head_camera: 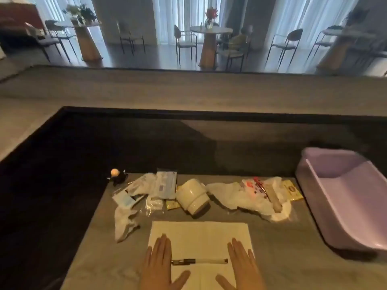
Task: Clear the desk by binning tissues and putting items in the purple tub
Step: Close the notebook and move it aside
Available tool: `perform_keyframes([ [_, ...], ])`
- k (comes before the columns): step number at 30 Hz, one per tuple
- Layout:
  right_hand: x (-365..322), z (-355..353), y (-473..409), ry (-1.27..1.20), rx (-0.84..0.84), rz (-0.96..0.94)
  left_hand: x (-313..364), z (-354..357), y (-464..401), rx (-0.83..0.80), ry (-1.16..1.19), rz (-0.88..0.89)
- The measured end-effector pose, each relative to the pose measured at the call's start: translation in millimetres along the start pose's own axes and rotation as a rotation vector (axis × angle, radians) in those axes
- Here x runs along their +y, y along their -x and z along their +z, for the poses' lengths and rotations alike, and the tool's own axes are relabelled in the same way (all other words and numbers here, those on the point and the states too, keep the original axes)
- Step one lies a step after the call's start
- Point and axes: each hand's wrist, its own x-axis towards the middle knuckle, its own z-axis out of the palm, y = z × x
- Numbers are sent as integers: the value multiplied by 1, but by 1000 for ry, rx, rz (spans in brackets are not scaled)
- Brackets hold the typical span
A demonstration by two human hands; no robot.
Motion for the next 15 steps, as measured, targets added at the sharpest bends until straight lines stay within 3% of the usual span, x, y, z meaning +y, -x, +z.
perform_keyframes([
  [3,-2,-16,-2,35,17,26,8,-19,0,-68,-80,-73],
  [5,-5,-23,5,-74,-50,36,11,-25,6,-84,-67,-62],
  [15,-7,-22,2,-41,-155,28,13,-26,9,-169,-42,-70],
])
